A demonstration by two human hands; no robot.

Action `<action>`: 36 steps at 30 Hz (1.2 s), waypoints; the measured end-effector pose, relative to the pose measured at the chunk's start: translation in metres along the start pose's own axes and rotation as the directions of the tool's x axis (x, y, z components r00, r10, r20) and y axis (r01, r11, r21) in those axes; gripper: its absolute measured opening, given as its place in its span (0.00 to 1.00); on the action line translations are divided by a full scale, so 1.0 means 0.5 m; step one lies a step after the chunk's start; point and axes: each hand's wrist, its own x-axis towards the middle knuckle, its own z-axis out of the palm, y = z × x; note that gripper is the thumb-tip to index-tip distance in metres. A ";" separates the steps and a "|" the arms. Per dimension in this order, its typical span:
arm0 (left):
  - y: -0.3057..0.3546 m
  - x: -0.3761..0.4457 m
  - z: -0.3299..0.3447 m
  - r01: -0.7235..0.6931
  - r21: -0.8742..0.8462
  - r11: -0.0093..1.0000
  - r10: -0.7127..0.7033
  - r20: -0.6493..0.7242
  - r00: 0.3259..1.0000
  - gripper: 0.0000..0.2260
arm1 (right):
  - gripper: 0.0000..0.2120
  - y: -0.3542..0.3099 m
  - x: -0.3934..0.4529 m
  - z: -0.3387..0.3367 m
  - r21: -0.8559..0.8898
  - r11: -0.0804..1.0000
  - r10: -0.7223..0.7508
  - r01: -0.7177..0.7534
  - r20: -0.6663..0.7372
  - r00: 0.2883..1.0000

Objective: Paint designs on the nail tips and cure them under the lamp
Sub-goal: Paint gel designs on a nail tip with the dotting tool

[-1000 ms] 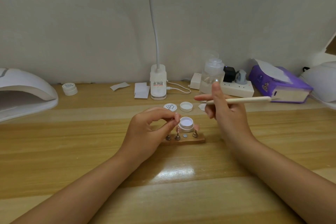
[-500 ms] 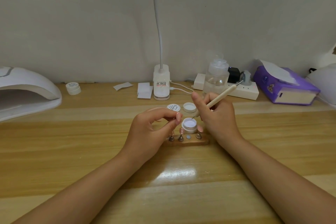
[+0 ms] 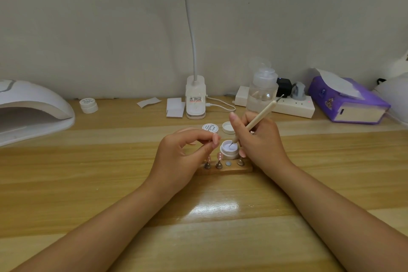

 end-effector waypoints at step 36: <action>0.006 -0.003 0.000 0.052 0.018 0.998 -0.052 -0.009 0.999 0.04 | 0.17 0.000 0.012 -0.009 0.248 0.950 0.225 -0.191 -0.120 0.967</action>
